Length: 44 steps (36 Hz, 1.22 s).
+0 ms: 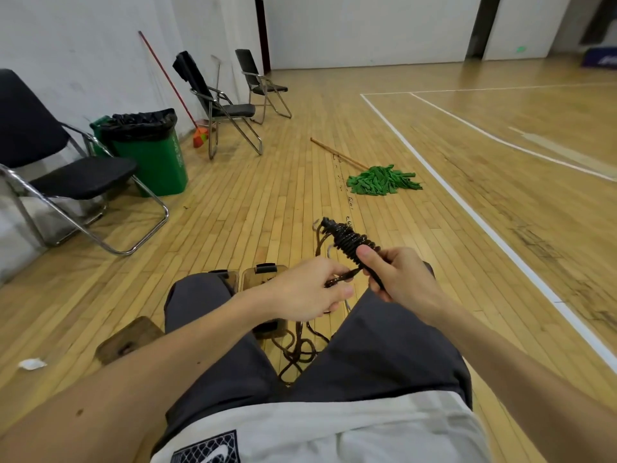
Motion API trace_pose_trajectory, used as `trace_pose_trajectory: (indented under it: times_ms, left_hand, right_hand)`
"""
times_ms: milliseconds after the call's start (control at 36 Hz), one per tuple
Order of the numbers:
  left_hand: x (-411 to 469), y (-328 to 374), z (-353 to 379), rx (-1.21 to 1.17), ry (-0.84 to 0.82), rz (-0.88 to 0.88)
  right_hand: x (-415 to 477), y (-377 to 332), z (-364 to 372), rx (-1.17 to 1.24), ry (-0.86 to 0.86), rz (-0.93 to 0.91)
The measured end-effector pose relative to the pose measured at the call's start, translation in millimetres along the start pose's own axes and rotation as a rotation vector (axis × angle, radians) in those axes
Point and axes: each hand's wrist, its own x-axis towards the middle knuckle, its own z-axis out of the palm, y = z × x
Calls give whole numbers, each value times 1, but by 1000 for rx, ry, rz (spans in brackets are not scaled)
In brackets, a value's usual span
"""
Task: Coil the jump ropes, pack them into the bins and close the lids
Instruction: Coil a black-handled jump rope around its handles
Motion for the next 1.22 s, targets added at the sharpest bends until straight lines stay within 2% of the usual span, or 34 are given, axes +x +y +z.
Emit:
trace_pose_trajectory:
  times_ms: [250,389,500,806,944,1028,1222]
  left_hand:
    - [-4,19,-21,619,166,110]
    - [-3,33,-46,724,195,287]
    - [2,38,-64,665,137,375]
    - [6,41,-70,393,3,367]
    - [8,36,-65,283,-62,338]
    - [10,33,-64,218,-73,324]
    - [9,29,-66,-2,-81,359]
  right_hand:
    - [0,-5,0,-147,-40,-12]
    - [-4,-13,-5,-283,-201,29]
    - [-11,-21,-9,-337,-324,23]
    - [-26,-36,-10,-429,-593,-48]
    - [-30,-39,-10,-491,-628,-103]
    - [-33,-40,-9,-510,-589,-145]
    - [-36,-38,-9,-303,-537,-204]
